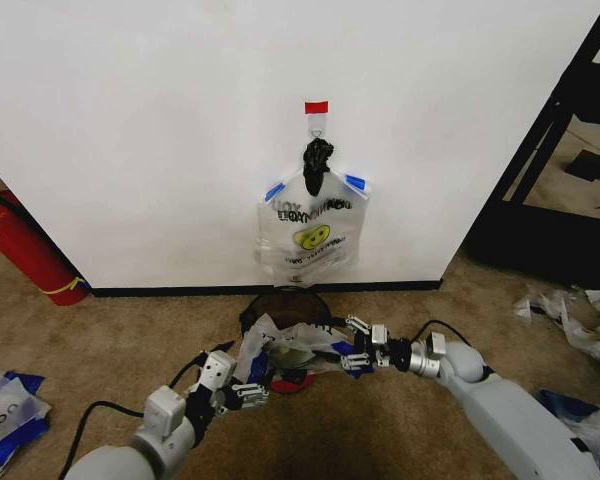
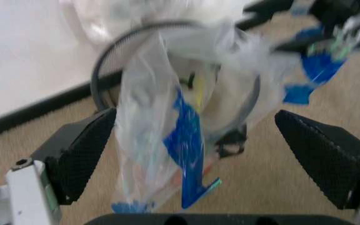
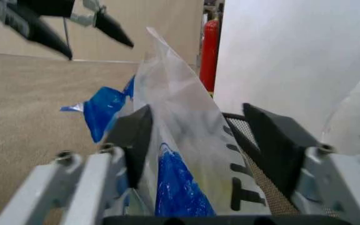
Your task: Pick up the garbage bag from the wall and place it over the trash bin.
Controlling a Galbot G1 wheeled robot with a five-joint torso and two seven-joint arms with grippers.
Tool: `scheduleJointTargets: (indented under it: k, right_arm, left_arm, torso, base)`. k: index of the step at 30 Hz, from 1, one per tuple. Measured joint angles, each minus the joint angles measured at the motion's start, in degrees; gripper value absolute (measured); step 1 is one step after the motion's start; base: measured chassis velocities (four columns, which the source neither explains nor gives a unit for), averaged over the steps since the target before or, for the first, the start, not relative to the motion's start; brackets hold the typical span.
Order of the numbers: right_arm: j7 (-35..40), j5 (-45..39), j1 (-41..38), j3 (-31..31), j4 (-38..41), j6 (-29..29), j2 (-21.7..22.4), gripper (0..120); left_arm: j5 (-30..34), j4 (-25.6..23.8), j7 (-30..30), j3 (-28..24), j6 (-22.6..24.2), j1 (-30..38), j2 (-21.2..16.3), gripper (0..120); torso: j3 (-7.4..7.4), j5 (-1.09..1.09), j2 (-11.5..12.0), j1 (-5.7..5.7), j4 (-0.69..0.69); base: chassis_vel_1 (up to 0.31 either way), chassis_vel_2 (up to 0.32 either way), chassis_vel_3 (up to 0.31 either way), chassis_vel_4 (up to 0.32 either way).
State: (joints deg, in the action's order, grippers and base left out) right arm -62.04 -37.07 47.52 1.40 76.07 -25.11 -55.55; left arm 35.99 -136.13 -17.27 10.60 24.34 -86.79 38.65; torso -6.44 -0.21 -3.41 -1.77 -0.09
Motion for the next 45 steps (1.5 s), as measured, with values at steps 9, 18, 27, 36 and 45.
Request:
scheduleJointTargets:
  k: [9,18,27,36,45]
  right_arm:
    - [-2.3,-0.9,-2.6,0.9,-0.7,2.3,1.1,19]
    - [-7.2,-1.4,-2.9,-1.0,-0.2,5.2,2.8,0]
    - [-7.0,-1.6,-2.8,-1.4,-0.2,5.4,2.8,0]
    - [-3.2,-4.5,-2.8,0.0,-0.4,4.0,2.3,0]
    - [7.0,-10.4,-1.4,1.1,-0.7,1.0,1.4,0]
  left_arm:
    - [3.0,4.3,-7.4,-10.6,5.9,10.7,1.2,95]
    - [4.3,6.5,-11.2,-14.1,7.0,14.7,1.8,88]
    - [5.7,8.2,-12.0,-15.5,6.7,17.9,2.2,57]
    - [6.0,8.9,-11.1,-14.5,4.7,17.3,1.8,22]
    - [3.4,9.4,-4.8,-10.5,-2.0,15.0,0.7,0]
  torso:
    - [0.0,0.0,0.0,0.0,0.0]
    - [0.0,0.01,0.0,0.0,0.0]
    - [0.0,0.01,0.0,0.0,0.0]
    - [0.0,0.0,0.0,0.0,0.01]
    - [0.01,0.0,0.0,0.0,0.01]
  base:
    - [0.0,0.0,0.0,0.0]
    - [0.0,0.0,0.0,0.0]
    - [0.0,0.0,0.0,0.0]
    - [0.0,0.0,0.0,0.0]
    - [0.0,0.0,0.0,0.0]
